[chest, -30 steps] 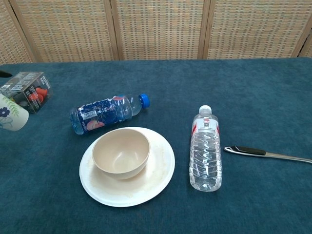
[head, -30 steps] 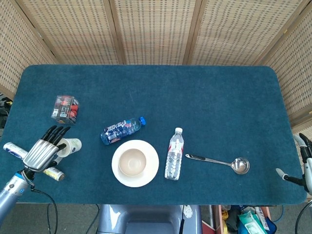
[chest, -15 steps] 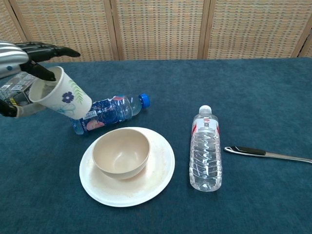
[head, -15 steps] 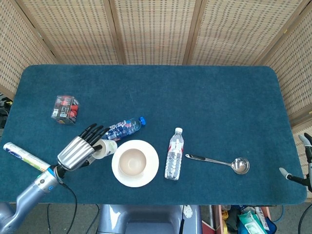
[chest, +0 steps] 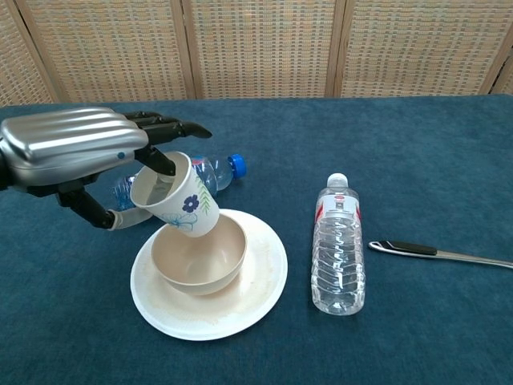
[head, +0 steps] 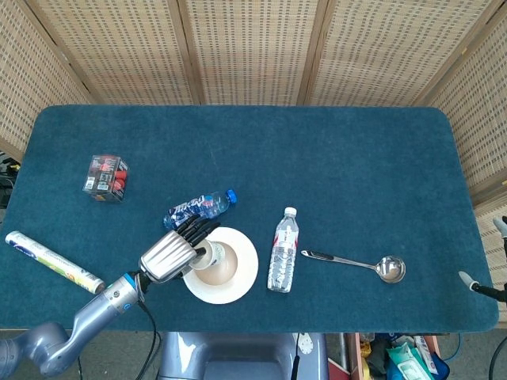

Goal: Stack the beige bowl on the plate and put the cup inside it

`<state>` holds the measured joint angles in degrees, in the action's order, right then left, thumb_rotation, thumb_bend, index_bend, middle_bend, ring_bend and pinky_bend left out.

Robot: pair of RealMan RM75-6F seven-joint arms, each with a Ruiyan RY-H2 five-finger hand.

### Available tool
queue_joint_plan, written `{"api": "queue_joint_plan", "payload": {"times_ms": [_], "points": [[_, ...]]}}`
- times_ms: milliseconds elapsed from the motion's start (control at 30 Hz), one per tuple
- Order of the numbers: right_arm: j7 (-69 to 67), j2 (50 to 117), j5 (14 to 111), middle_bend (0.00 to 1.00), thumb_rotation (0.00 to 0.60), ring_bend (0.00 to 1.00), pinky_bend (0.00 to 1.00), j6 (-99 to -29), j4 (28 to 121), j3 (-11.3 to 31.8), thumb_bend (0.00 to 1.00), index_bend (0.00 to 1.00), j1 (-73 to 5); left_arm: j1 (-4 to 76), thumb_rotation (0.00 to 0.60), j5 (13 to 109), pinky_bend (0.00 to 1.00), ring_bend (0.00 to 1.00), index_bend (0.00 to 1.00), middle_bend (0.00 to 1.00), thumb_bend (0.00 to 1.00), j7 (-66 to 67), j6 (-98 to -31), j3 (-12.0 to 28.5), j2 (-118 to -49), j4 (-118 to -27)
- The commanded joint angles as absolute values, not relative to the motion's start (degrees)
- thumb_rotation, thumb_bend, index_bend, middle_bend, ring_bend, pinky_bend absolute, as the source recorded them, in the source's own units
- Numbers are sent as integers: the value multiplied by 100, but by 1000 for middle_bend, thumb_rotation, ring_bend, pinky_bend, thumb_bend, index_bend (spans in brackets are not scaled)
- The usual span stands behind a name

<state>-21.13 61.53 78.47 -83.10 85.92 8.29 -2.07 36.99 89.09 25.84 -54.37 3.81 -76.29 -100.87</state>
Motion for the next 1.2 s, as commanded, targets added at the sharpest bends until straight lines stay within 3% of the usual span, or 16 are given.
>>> {"api": "queue_joint_plan", "payload": {"times_ms": [33, 267, 600, 833, 1200], "points": [[-2146, 6144, 7841, 0, 600, 0, 0, -8311, 8592, 837, 139, 9, -199, 3814, 600, 8575, 48, 0, 678, 0, 503, 2885, -5223, 435, -7779, -10144], [-2219, 6132, 7815, 0, 600, 0, 0, -8297, 8568, 851, 140, 9, -185, 3945, 600, 8212, 38, 0, 677, 0, 491, 3180, -5069, 450, -7980, -10150], [-2305, 6125, 7802, 0, 600, 0, 0, -8300, 8543, 873, 140, 9, -166, 4046, 600, 7872, 22, 0, 675, 0, 390, 3469, -5003, 323, -8074, -10137], [-2326, 6116, 7818, 0, 600, 0, 0, -8294, 8550, 873, 140, 9, -163, 4088, 600, 7609, 1, 0, 508, 0, 174, 3674, -5009, 280, -8051, -10149], [-2355, 6120, 7830, 0, 600, 0, 0, -8302, 8541, 880, 139, 9, -156, 4117, 600, 7554, 0, 0, 409, 0, 156, 3739, -5169, 213, -8062, -10176]]}}
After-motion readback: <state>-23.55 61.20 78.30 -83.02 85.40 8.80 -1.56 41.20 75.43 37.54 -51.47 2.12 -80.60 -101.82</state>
